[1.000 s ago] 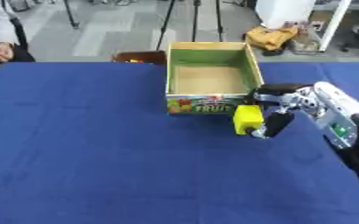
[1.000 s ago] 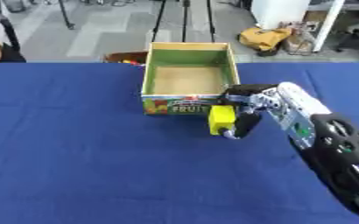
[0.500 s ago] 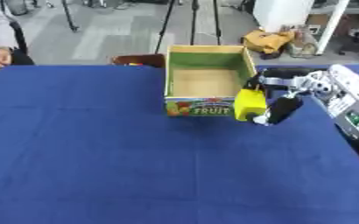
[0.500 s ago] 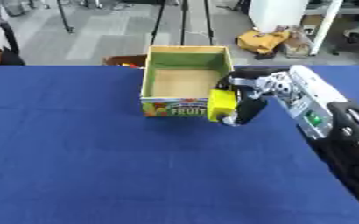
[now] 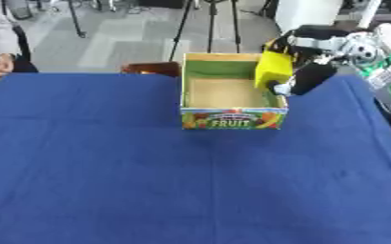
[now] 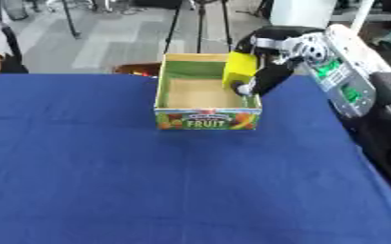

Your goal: Pick up objects on the table and place them in the box.

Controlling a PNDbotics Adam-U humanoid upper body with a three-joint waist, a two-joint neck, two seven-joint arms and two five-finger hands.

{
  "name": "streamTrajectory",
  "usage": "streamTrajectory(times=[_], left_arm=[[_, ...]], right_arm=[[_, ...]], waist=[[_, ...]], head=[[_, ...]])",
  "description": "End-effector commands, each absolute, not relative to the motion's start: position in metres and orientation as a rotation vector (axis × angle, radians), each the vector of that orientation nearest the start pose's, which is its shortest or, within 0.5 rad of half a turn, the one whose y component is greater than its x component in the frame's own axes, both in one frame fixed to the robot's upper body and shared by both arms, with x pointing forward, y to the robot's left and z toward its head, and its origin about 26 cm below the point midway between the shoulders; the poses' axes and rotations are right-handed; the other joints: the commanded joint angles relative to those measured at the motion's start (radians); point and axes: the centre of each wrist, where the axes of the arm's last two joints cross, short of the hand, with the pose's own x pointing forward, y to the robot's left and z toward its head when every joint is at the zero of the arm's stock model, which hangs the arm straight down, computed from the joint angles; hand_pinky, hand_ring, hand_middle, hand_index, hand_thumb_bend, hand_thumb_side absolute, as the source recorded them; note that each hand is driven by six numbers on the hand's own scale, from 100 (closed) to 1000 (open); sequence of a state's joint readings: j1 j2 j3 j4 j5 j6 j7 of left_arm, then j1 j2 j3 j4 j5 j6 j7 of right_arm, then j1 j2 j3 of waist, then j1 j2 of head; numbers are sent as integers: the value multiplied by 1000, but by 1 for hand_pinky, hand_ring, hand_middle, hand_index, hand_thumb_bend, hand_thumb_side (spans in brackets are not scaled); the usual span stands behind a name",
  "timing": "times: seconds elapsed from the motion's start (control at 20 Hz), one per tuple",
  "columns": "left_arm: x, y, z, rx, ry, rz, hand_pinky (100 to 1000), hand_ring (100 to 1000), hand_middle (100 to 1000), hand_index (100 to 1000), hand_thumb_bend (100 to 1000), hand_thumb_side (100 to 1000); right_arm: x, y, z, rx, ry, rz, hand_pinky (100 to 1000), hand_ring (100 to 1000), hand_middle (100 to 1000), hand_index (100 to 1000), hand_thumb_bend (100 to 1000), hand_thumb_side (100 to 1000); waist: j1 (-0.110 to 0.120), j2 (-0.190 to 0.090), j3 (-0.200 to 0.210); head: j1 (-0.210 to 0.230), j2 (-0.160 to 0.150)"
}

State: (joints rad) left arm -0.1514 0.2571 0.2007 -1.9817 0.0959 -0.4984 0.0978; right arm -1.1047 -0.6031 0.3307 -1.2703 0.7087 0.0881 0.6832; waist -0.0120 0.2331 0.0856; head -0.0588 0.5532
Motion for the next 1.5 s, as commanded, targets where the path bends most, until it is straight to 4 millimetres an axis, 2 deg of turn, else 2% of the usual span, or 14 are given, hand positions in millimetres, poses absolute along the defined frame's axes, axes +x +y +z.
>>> streamTrajectory(times=[0.05,0.3,0.8,1.15,1.5], left_arm=[[279,316,171,-344,3574,75,601,739,876,976,100,1000],[280,314,171,-323,3576,85,602,741,878,976,100,1000],[283,308,173,-276,3569,105,603,742,882,977,100,1000],[285,305,175,-254,3557,111,603,743,882,976,100,1000],[286,303,177,-241,3550,112,603,744,882,976,100,1000]], right_arm=[[446,-227,350,-1015,-1406,1528,660,672,447,521,100,349],[467,-214,351,-1093,-1408,1448,661,670,441,519,100,358],[495,-193,337,-1199,-1364,1329,659,670,440,517,100,370],[507,-191,318,-1255,-1298,1241,656,670,440,515,100,371],[514,-193,300,-1264,-1252,1195,654,669,442,514,100,368]], waist=[[2,-15,7],[1,-4,26],[-2,36,63],[-3,60,88],[-5,72,101]], head=[[-8,-6],[-25,-22],[-62,-58],[-83,-78],[-95,-97]])
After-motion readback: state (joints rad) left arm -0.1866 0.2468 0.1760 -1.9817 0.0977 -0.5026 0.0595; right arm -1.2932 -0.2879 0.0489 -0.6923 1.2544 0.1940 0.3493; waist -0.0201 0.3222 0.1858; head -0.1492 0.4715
